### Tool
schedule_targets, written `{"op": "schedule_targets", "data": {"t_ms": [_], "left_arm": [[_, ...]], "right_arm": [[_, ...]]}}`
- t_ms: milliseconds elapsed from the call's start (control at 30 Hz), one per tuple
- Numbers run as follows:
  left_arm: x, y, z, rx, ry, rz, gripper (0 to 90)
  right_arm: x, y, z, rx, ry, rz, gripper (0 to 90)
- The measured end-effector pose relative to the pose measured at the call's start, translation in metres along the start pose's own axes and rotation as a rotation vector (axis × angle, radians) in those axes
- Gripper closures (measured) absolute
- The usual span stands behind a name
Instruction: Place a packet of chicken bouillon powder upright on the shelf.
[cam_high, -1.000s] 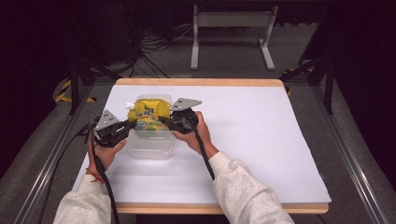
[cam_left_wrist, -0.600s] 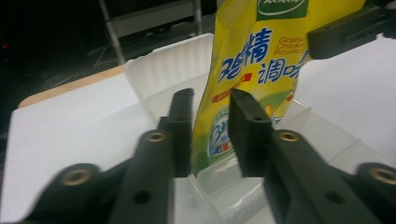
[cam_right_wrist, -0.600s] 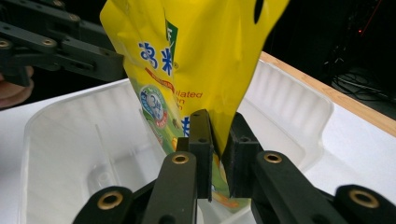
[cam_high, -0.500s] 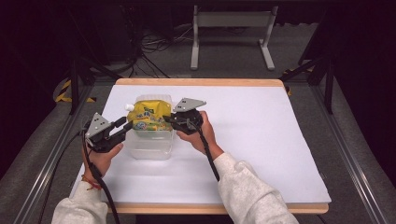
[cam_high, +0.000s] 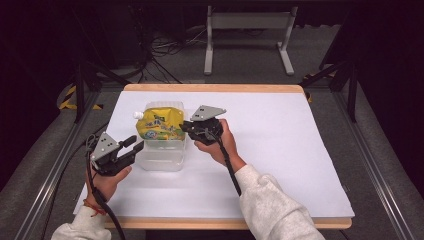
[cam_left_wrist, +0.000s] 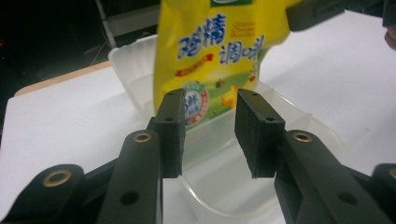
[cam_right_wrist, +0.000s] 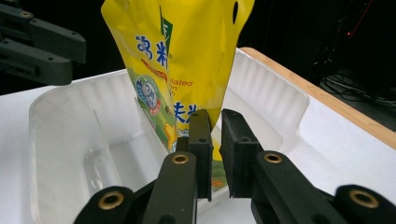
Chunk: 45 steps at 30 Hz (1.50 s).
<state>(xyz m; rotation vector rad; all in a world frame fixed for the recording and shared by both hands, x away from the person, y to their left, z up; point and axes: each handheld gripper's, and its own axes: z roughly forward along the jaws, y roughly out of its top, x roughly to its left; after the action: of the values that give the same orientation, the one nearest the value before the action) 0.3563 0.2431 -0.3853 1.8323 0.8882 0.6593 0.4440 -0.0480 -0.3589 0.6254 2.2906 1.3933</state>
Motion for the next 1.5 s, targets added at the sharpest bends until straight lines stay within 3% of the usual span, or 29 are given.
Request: {"op": "schedule_targets", "data": {"t_ms": [467, 933, 1167, 1200, 1300, 1500], "left_arm": [[-0.04, -0.004, -0.004, 0.007, -0.063, 0.079, 56.7], [-0.078, -0.005, -0.002, 0.04, -0.16, 0.149, 43.8], [-0.089, -0.011, 0.004, 0.07, -0.188, 0.159, 40.3], [-0.091, -0.013, 0.007, 0.085, -0.185, 0.181, 39.8], [-0.094, -0.015, 0.009, 0.095, -0.194, 0.192, 37.3], [-0.095, -0.022, 0.011, 0.113, -0.198, 0.173, 34.3]], "right_arm": [[-0.015, -0.013, -0.024, 0.037, -0.044, 0.006, 82.9], [-0.039, -0.025, -0.05, 0.093, -0.118, -0.001, 80.5], [-0.048, -0.035, -0.059, 0.123, -0.144, 0.001, 79.0], [-0.049, -0.036, -0.061, 0.127, -0.149, -0.003, 78.7], [-0.054, -0.04, -0.07, 0.137, -0.168, -0.004, 75.5], [-0.061, -0.045, -0.081, 0.161, -0.194, -0.002, 69.4]]}}
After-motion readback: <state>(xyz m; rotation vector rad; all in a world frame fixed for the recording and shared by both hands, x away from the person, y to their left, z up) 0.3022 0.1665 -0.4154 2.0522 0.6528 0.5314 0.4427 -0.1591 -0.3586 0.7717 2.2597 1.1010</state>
